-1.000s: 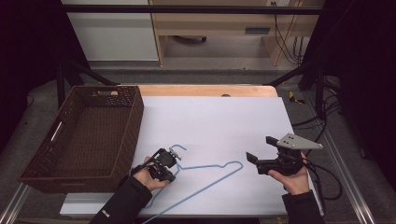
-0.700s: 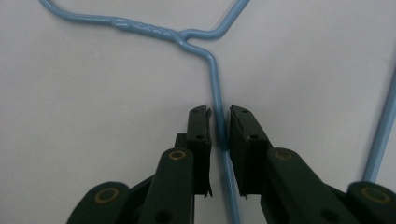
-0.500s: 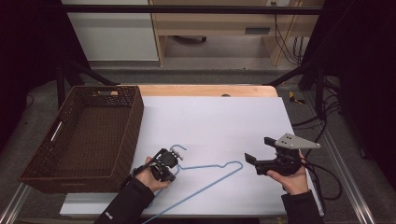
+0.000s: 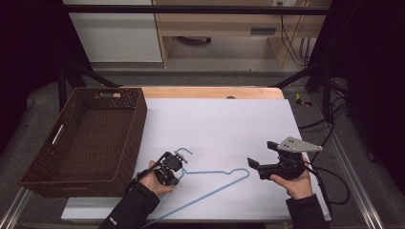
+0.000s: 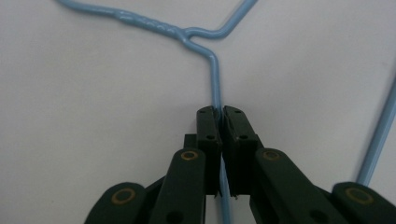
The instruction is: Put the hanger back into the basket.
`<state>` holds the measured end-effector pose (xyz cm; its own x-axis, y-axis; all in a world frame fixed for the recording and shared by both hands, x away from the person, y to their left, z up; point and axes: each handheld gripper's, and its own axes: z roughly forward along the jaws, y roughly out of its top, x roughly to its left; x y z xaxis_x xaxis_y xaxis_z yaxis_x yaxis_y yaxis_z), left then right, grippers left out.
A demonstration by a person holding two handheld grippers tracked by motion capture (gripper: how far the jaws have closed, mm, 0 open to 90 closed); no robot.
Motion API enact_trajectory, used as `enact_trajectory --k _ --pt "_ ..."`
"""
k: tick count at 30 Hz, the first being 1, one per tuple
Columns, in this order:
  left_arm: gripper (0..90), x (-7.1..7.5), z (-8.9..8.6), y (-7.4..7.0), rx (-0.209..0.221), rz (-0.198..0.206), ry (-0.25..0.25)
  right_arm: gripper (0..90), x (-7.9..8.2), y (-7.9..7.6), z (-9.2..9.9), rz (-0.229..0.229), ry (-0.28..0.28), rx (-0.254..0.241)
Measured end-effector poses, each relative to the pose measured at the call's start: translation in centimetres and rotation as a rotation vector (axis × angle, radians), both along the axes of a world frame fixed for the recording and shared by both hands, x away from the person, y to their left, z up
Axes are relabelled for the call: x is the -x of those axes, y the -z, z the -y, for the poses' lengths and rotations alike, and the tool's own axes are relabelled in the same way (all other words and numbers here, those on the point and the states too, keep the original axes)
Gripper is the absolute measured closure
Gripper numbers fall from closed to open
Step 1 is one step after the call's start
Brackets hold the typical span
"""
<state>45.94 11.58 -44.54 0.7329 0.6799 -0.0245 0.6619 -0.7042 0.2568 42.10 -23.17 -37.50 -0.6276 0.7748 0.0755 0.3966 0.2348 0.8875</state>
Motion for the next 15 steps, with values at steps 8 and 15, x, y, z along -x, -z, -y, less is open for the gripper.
enact_trajectory --k 8,15 --pt "87.0 0.0 -0.1 0.0 0.003 0.002 0.013 7.7 -0.1 0.3 -0.5 -0.009 -0.016 0.014" --pt "87.1 0.3 0.0 -0.2 0.009 0.036 0.035 9.3 -0.4 0.7 -1.9 -0.030 -0.052 0.052"
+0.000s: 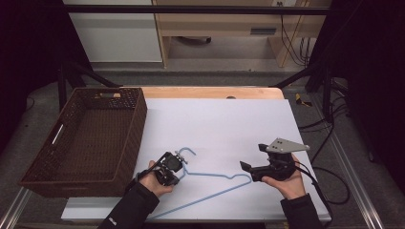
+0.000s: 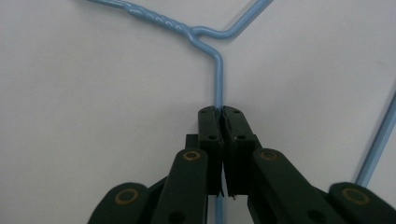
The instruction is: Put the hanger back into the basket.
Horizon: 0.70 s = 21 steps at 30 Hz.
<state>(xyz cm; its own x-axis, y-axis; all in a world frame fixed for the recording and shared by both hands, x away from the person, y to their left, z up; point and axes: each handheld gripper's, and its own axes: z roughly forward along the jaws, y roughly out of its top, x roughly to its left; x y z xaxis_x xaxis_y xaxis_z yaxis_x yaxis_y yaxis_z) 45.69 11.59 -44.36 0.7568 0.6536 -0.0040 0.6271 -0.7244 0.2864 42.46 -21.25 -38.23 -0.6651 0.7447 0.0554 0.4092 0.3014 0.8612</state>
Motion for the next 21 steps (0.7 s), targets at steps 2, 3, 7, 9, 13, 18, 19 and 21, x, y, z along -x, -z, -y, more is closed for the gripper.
enact_trajectory --k 2,3,7,9,13,18,19,21 --pt "87.1 0.1 0.0 -0.1 0.004 0.013 0.003 10.1 -0.1 0.2 -0.6 -0.006 -0.021 0.015" --pt "87.1 0.2 0.0 -0.3 0.006 0.022 0.009 10.4 -0.1 0.3 -0.9 -0.010 -0.030 0.026" --pt "87.2 0.4 0.0 -0.7 0.007 0.039 0.015 12.0 -0.3 0.6 -2.1 -0.020 -0.067 0.060" --pt "87.2 0.4 0.0 -0.8 0.010 0.044 0.014 13.5 -0.4 0.8 -2.8 -0.031 -0.093 0.072" --pt "87.2 0.6 -0.1 -1.2 0.015 0.052 0.016 14.0 -0.6 1.2 -3.9 -0.050 -0.124 0.098" --pt "87.2 0.9 -0.1 -1.6 0.018 0.070 0.020 16.2 -1.5 1.8 -6.3 -0.074 -0.186 0.144" --pt "87.2 0.9 -0.1 -1.7 0.018 0.073 0.019 16.2 -1.7 2.0 -6.7 -0.079 -0.192 0.150" --pt "87.2 1.0 -0.1 -1.8 0.021 0.079 0.021 16.4 -1.9 2.2 -7.6 -0.088 -0.203 0.177"
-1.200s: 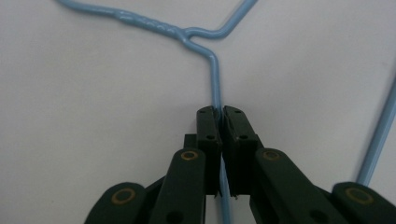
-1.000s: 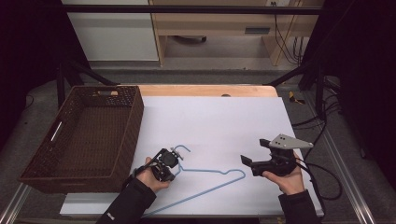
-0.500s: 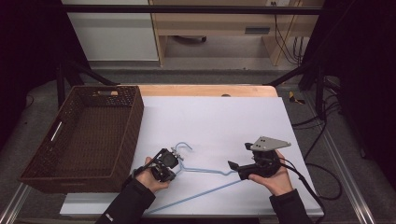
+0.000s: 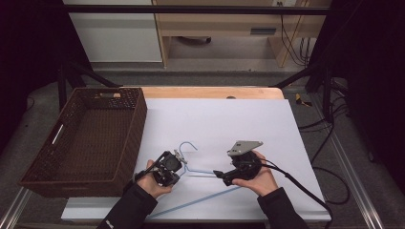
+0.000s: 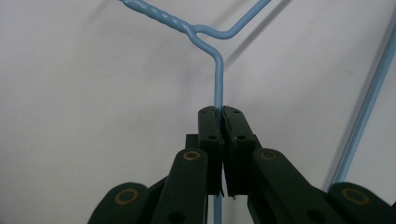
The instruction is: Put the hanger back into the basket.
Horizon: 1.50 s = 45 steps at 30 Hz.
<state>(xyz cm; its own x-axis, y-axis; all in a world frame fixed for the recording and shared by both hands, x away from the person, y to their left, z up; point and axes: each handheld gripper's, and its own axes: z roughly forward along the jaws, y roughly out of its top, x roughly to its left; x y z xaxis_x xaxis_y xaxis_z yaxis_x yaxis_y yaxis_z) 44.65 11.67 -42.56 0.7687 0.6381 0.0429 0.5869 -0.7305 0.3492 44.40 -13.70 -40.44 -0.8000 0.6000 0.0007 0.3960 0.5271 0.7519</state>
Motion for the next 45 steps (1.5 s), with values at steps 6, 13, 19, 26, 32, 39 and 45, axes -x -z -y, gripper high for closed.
enact_trajectory --k 6,13,19,26,32,39,45 --pt "87.2 0.3 0.1 -0.4 0.004 0.010 0.007 18.9 -0.7 1.0 -2.4 -0.023 -0.057 0.050" --pt "87.2 0.4 0.2 -0.5 0.010 0.011 0.014 25.4 -1.5 2.2 -4.4 -0.049 -0.097 0.118" --pt "87.2 0.6 0.3 -0.6 0.012 0.019 0.018 34.8 -2.1 2.9 -5.4 -0.059 -0.143 0.154" --pt "87.2 0.6 0.3 -0.9 0.018 0.022 0.023 46.2 -2.4 3.7 -6.2 -0.064 -0.175 0.191" --pt "87.2 0.6 0.3 -0.8 0.025 0.023 0.022 60.5 -2.5 4.1 -6.3 -0.054 -0.205 0.220" --pt "87.1 0.6 0.4 -0.9 0.026 0.024 0.026 73.8 -2.6 4.2 -6.3 -0.057 -0.231 0.224" --pt "87.1 0.6 0.4 -0.9 0.029 0.023 0.030 79.5 -2.5 4.2 -6.5 -0.041 -0.253 0.240"
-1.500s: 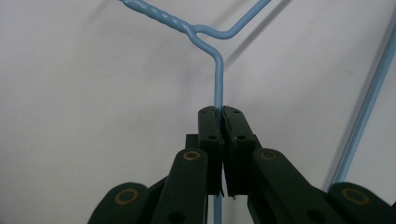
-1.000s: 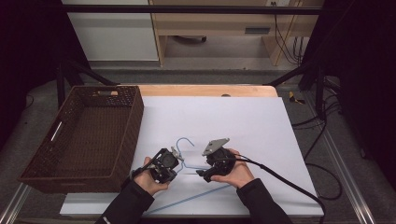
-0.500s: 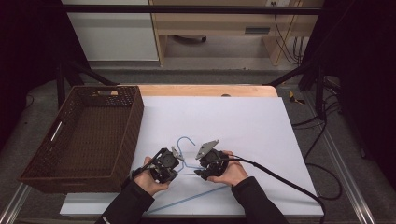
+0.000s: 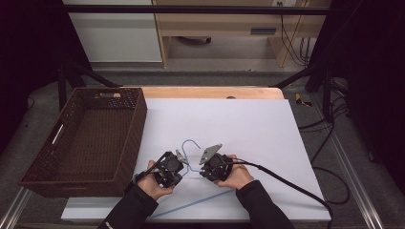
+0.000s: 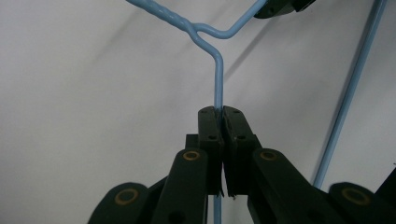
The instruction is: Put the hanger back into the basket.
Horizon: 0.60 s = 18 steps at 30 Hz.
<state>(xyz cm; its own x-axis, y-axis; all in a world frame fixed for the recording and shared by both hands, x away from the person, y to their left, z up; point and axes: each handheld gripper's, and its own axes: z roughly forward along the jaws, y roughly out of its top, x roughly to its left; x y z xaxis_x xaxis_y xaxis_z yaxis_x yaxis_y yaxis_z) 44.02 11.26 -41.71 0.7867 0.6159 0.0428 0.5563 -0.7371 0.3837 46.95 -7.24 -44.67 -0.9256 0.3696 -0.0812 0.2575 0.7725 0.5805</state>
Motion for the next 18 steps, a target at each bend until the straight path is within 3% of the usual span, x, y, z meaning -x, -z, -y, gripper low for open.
enact_trajectory --k 18 --pt "86.9 -0.08 -0.21 -0.02 0.022 -0.002 0.028 85.2 0.30 -0.35 0.33 0.028 -0.100 0.026"
